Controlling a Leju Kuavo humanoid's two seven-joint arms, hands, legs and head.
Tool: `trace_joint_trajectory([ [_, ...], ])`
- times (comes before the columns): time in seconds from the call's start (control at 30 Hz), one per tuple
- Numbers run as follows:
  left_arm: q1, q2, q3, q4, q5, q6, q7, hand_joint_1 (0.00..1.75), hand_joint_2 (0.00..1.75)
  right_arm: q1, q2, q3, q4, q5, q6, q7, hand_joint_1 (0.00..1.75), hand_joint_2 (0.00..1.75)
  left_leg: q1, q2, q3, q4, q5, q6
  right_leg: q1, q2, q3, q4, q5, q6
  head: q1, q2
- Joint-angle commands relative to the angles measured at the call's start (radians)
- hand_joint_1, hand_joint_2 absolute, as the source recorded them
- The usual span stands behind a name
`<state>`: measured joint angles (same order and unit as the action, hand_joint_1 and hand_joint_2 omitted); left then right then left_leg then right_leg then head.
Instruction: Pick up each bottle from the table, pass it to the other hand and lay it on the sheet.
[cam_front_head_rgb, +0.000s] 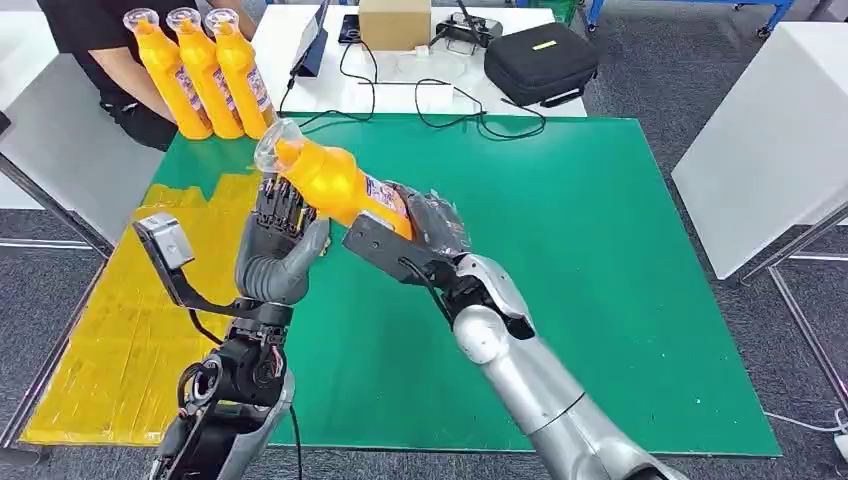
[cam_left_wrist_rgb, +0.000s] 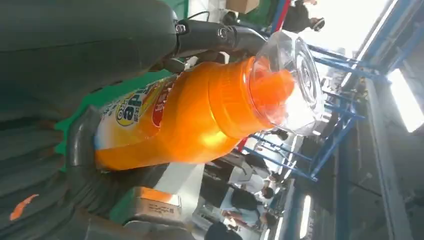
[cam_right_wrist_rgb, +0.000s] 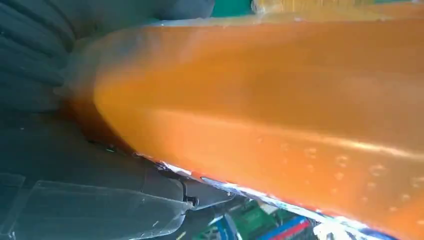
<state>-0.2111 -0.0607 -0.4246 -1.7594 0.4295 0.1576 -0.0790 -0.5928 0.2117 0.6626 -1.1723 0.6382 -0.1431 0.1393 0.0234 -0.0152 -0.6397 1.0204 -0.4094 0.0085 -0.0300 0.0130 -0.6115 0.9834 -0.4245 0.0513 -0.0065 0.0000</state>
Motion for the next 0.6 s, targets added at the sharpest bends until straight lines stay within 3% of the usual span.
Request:
trace_joint_trajectory([
  [0.03,-0.065,0.013,-0.082,0.077,-0.003,0.013,0.015,0.0,1.75,-0.053,0.01,0.045,0.024,0.011,-0.003,0.01,1.75,1.75,0.0,0.0,0.003,0.0,-0.001,0.001,0.001,-0.002,0.004,0.0,-0.001,-0.003,0.0,0.0],
  [0.23,-0.107,0.015,-0.112,0.123,-0.009,0.065,0.016,0.0,1.75,-0.059,0.033,0.057,0.045,0.005,-0.015,0.001,1.75,1.75,0.0,0.001,0.008,0.0,-0.003,0.002,0.001,-0.003,0.009,0.0,-0.003,-0.005,0.0,0.0],
  [0.27,-0.121,0.012,-0.117,0.14,-0.002,0.078,0.014,0.0,1.75,-0.057,0.042,0.066,0.05,-0.005,-0.024,-0.001,1.75,1.75,0.0,-0.001,0.002,0.0,0.0,0.001,0.001,-0.002,0.002,0.0,-0.001,-0.002,0.0,0.0],
  [0.43,-0.142,0.024,-0.123,0.161,0.011,0.122,0.009,0.0,1.75,-0.025,0.049,0.133,0.042,-0.01,-0.037,-0.002,1.75,1.75,0.0,0.0,0.002,-0.001,0.0,0.0,0.0,-0.001,0.003,-0.001,0.0,-0.002,0.0,0.0],
  [0.47,-0.137,0.032,-0.118,0.16,0.019,0.134,0.008,0.0,1.75,-0.009,0.048,0.147,0.032,-0.01,-0.034,-0.002,1.75,1.75,0.0,0.002,0.008,-0.001,-0.002,0.001,0.001,-0.002,0.008,-0.001,-0.002,-0.005,0.0,0.0],
  [0.6,-0.091,0.065,-0.094,0.143,0.034,0.149,-0.014,0.0,1.75,0.034,0.034,0.17,-0.004,0.002,-0.04,-0.015,1.75,1.75,0.0,0.003,0.006,-0.002,-0.001,0.001,0.0,0.001,0.005,-0.002,-0.001,-0.003,0.0,0.0],
])
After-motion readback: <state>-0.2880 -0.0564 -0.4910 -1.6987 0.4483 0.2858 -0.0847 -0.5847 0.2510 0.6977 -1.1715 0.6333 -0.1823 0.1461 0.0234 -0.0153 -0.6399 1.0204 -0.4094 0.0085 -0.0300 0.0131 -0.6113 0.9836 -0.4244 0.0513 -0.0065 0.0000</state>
